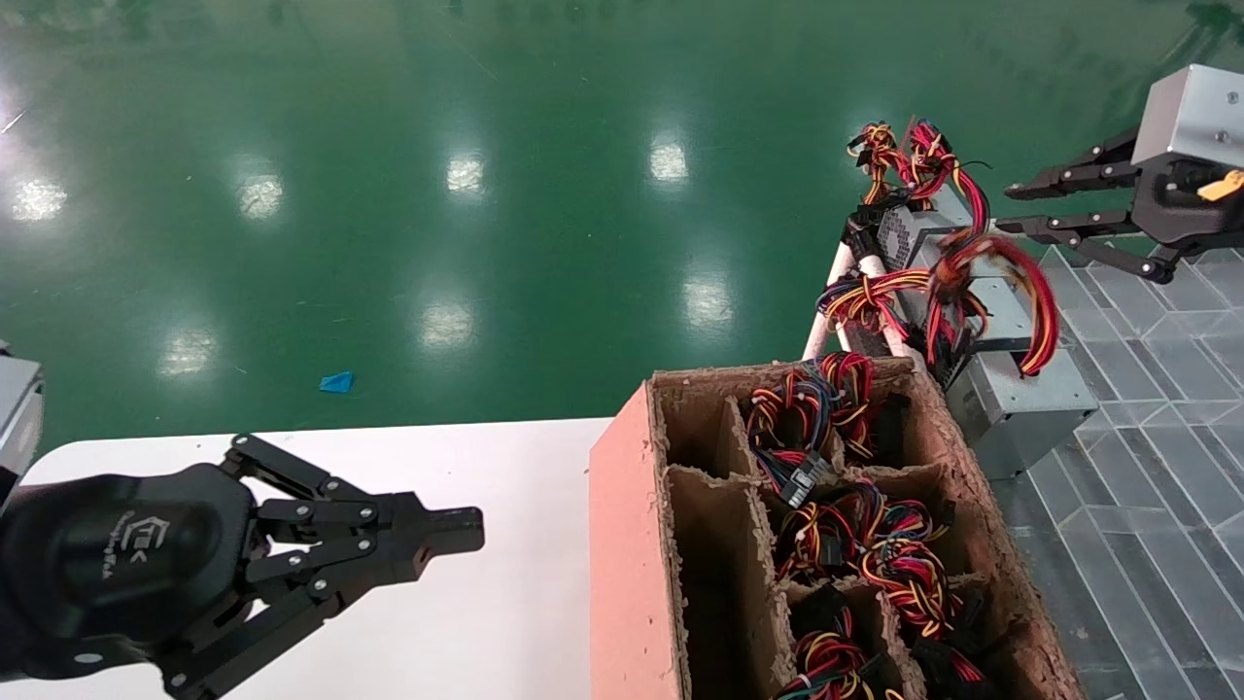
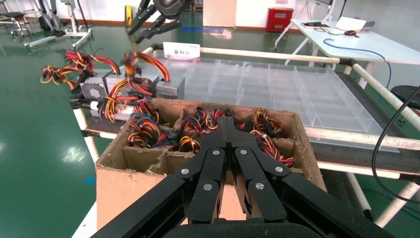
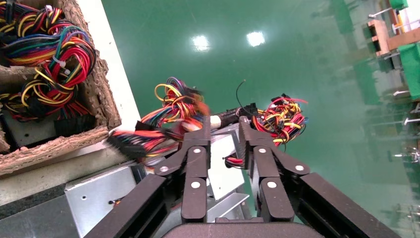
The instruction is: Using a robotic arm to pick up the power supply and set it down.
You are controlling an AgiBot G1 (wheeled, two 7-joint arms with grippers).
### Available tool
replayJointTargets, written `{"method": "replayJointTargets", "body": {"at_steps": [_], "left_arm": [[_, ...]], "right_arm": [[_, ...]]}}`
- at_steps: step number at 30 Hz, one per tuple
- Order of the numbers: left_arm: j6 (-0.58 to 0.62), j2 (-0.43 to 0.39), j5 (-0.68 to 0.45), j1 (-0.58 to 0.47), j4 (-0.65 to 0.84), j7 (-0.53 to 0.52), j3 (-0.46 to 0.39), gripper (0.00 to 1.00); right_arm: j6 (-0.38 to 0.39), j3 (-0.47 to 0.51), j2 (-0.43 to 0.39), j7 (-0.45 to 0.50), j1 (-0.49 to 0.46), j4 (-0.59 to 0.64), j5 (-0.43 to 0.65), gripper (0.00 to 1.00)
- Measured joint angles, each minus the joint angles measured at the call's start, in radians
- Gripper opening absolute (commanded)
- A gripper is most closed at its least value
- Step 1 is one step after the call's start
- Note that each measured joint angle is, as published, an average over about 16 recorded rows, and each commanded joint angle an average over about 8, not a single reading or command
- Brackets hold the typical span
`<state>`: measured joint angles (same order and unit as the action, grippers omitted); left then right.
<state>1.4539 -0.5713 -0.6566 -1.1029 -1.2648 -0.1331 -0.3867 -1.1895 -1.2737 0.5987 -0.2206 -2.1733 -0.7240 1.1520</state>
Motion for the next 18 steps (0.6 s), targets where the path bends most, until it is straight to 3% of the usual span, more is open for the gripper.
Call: {"method": "replayJointTargets", "body": {"at_steps": [9,18], "left_arm": [[0.0,0.0,0.0,0.0,0.0,0.0,0.0,0.0],[0.0,0.0,0.0,0.0,0.0,0.0,0.0,0.0]], "right_arm": [[0.001,0.046,-0.004,-0.005,0.02,-0.02,-0.071,1.0],[-0.024,0.148,-0.006,0.027,0.125,-0.073,-0.135,1.0]]}}
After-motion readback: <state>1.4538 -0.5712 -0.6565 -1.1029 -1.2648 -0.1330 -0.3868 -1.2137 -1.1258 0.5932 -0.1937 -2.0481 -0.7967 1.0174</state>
